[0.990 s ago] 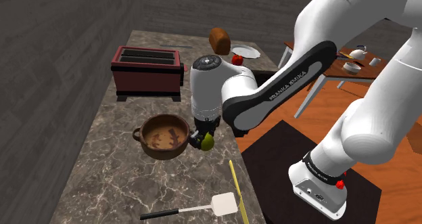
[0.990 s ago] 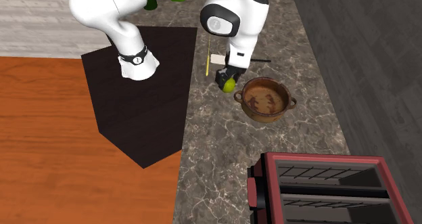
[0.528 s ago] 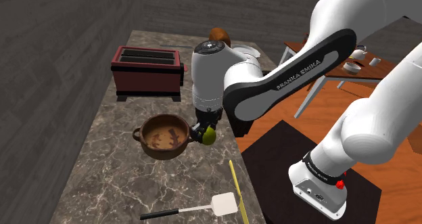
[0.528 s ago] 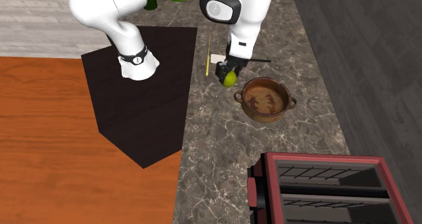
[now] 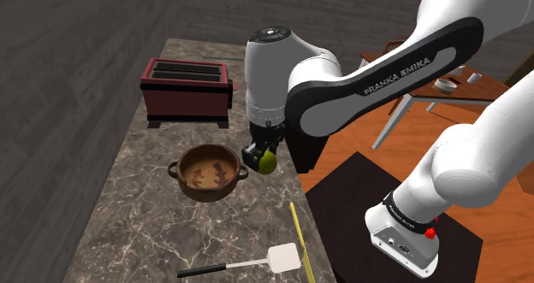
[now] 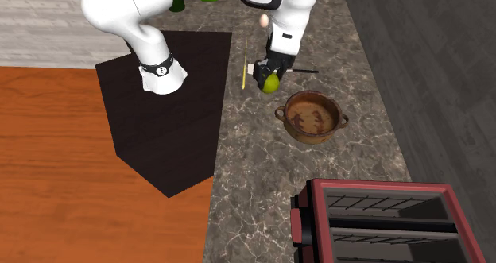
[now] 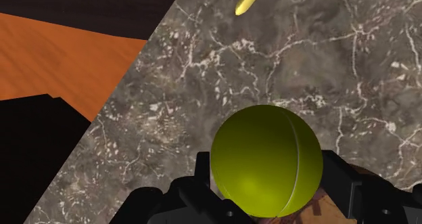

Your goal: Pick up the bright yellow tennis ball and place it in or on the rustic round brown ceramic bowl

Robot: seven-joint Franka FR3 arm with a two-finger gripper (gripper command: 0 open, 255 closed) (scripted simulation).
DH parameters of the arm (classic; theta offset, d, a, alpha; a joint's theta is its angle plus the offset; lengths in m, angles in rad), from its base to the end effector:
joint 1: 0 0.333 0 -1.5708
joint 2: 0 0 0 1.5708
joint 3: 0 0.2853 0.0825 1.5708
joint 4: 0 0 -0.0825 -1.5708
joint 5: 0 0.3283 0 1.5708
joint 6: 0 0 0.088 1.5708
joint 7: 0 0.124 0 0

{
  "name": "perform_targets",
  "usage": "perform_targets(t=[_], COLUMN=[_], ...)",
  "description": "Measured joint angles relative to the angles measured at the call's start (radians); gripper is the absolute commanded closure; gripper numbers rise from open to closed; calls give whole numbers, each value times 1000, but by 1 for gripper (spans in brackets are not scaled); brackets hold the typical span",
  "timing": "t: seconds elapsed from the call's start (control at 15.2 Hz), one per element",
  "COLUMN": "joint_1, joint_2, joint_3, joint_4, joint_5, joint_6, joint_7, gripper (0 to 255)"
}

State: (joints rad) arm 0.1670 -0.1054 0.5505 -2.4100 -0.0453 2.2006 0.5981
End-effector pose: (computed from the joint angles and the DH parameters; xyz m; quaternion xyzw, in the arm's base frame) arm 0.3231 0.2773 0.3279 0.9947 0.0710 -0.0201 0.0723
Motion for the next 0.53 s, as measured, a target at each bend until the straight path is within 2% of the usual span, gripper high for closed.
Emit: perform_targets(t=[0.4, 0.53], joint_1=[4, -3], joint_2=[-49, 1], joint_3=[-8, -2], joint_4=[38, 97], joint_5=[30, 2], joint_6=[-79, -95], joint_7=[-28, -10], gripper=[255, 255])
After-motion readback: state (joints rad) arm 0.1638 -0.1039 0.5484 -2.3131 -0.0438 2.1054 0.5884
